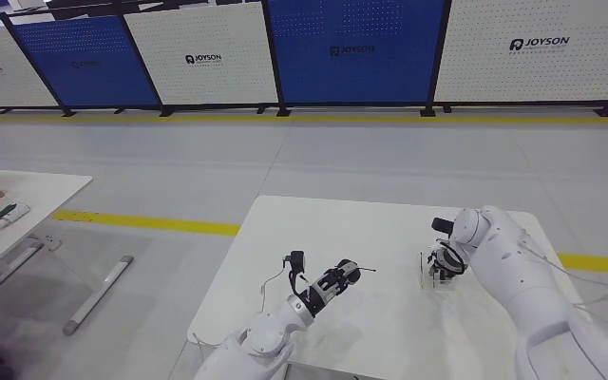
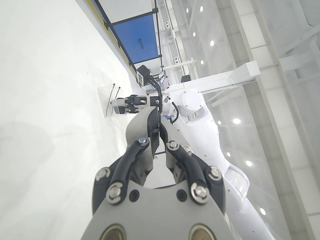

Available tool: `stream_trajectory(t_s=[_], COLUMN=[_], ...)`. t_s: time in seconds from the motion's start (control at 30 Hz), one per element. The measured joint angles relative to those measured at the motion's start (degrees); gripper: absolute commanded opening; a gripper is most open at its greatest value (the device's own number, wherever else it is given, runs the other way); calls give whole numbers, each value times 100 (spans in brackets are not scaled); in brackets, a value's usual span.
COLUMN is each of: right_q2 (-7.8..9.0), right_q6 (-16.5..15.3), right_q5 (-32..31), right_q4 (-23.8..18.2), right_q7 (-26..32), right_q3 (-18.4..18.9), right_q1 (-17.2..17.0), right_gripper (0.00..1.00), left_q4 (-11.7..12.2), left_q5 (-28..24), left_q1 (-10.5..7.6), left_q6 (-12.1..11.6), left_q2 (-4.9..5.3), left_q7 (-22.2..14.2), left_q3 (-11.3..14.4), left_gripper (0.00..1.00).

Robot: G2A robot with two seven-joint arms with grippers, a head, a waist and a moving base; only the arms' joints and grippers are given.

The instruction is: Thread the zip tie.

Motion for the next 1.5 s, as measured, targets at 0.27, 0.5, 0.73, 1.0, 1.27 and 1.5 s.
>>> stream_trajectory(t_s=[0.27, 0.5, 0.73, 1.0, 1.27, 1.5], right_q2=[-53, -67, -41, -1, 90, 213], right_q6=[30, -33, -253, -328, -529, -575], right_q5=[-85, -130, -190, -268, -258, -199], right_q4=[75, 112, 95, -59, -188, -314], right_q7=[-14, -79, -231, -348, -368, -538], right_q3=[13, 46, 83, 125, 234, 384], right_q1=[32, 51, -18, -87, -116, -169], right_gripper=[0, 0, 0, 0, 0, 0], left_q4=[0, 0, 0, 0, 0, 0], left_q5=[0, 0, 0, 0, 0, 0], left_q1=[0, 0, 0, 0, 0, 0], left_q6=[0, 0, 0, 0, 0, 0], left_q2=[0, 0, 0, 0, 0, 0], left_q7=[0, 0, 0, 0, 0, 0], left_q3=[0, 0, 0, 0, 0, 0], left_gripper=[0, 0, 0, 0, 0, 0])
